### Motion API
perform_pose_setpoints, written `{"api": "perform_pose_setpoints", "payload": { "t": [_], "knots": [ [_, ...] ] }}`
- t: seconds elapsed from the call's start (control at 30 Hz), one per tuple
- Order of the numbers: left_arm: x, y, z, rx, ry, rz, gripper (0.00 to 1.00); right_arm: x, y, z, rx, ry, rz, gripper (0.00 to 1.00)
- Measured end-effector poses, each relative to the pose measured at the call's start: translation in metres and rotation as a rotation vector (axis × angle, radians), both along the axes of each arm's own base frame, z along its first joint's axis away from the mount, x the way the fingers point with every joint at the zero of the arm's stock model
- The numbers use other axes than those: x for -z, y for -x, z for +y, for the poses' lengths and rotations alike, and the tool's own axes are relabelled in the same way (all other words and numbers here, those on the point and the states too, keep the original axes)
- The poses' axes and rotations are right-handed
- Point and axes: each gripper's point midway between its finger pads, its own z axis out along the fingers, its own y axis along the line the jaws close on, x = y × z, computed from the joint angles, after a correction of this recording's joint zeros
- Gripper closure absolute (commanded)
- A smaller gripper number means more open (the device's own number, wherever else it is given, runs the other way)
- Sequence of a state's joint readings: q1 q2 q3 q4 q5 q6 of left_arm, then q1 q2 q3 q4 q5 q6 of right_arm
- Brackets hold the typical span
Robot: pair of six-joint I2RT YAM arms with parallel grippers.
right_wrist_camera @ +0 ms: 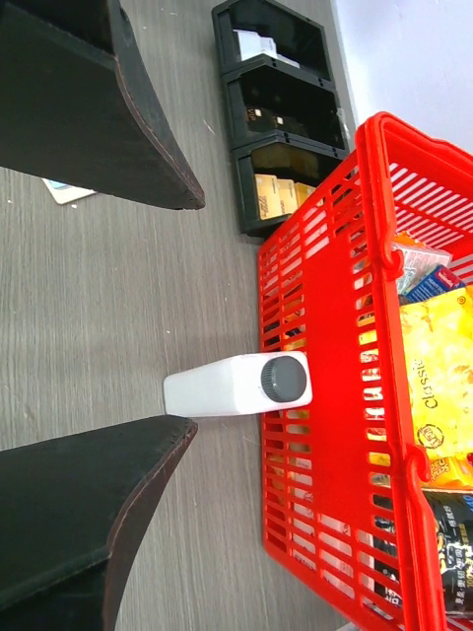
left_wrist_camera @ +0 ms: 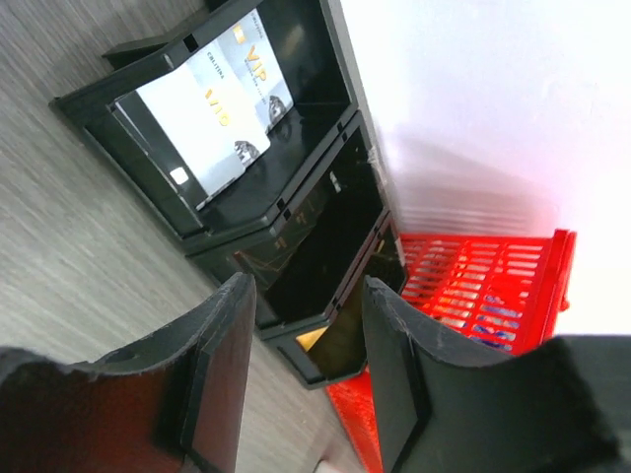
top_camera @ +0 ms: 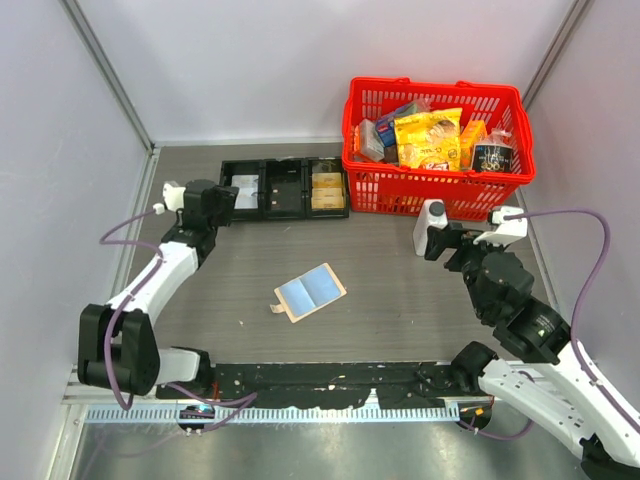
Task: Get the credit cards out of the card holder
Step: Reset both arms
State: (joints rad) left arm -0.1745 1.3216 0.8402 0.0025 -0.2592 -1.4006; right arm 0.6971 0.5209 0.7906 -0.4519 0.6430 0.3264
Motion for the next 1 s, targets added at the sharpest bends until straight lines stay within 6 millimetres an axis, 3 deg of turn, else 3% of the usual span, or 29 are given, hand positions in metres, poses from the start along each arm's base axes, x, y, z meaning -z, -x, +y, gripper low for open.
{"api": "perform_pose_setpoints", "payload": {
  "t": [0.17, 0.33, 0.47, 0.8, 0.93, 1.0],
  "knots": [
    [-0.005, 0.013, 0.001, 0.088, -0.118, 0.102, 0.41, -0.001, 0.0, -0.004, 0.016, 0.02, 0.01, 0.11],
    [-0.01, 0.036, 0.006, 0.192, -0.274, 0.19, 0.17, 0.006, -0.002, -0.01, 0.054, 0.062, 0.04, 0.11],
    [-0.03, 0.077, 0.02, 0.263, -0.431, 0.202, 0.1, 0.002, 0.0, -0.025, 0.127, 0.075, 0.024, 0.11],
    [-0.122, 0.18, 0.057, 0.27, -0.741, -0.075, 0.01, -0.025, 0.026, -0.088, 0.374, 0.058, -0.086, 0.11],
    [-0.127, 0.219, 0.075, 0.168, -0.79, -0.207, 0.01, -0.028, 0.039, -0.107, 0.447, 0.016, -0.131, 0.11],
    [-0.114, 0.226, 0.083, 0.125, -0.799, -0.22, 0.0, -0.023, 0.043, -0.114, 0.478, 0.002, -0.144, 0.1]
  ]
}}
